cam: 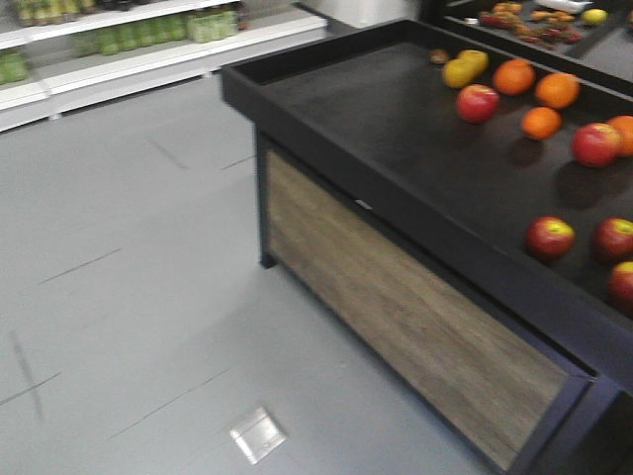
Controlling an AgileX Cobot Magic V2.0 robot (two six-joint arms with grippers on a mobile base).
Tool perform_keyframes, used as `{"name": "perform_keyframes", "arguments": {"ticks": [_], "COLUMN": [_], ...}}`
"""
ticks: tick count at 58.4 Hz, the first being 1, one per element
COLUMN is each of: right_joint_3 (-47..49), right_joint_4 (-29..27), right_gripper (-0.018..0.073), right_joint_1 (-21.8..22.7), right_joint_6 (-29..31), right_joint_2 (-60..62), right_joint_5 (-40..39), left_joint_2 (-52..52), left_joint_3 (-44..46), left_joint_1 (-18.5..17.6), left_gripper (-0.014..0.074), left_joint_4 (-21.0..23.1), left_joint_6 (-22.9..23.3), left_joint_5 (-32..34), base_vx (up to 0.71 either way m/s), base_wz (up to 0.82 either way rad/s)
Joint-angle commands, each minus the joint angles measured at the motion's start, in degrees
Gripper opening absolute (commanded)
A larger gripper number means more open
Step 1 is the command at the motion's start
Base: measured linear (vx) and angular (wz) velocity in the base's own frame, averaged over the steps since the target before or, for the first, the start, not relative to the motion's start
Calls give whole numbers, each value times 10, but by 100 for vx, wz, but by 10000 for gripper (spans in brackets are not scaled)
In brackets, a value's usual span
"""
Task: Pick three apples into basket with both arms
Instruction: 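Turn the base toward the fruit table holding the light-blue basket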
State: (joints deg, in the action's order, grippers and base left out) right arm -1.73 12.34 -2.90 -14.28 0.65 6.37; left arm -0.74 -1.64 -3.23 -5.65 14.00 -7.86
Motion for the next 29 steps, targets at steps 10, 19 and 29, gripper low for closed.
{"name": "perform_keyframes", "arguments": {"ticks": [10,19,29], "right_joint_3": [-7,-7,-7], "right_joint_4": [7,7,7], "right_gripper": [-6,-6,-6], "right_joint_1": [2,2,2], "right_joint_6": [1,1,1], "right_joint_2": [7,7,7], "right_joint_5": [-41,-41,-41], "left_joint_2": [-7,-7,-7], "left_joint_3": [15,15,15], "left_joint_1": [0,0,0], "left_gripper": [-6,-6,-6], "left_joint_4": [0,0,0], "left_joint_6": [6,6,6], "left_joint_5": [39,39,39], "base_vx": [16,14,12], "base_wz": [-61,-58,-58]}}
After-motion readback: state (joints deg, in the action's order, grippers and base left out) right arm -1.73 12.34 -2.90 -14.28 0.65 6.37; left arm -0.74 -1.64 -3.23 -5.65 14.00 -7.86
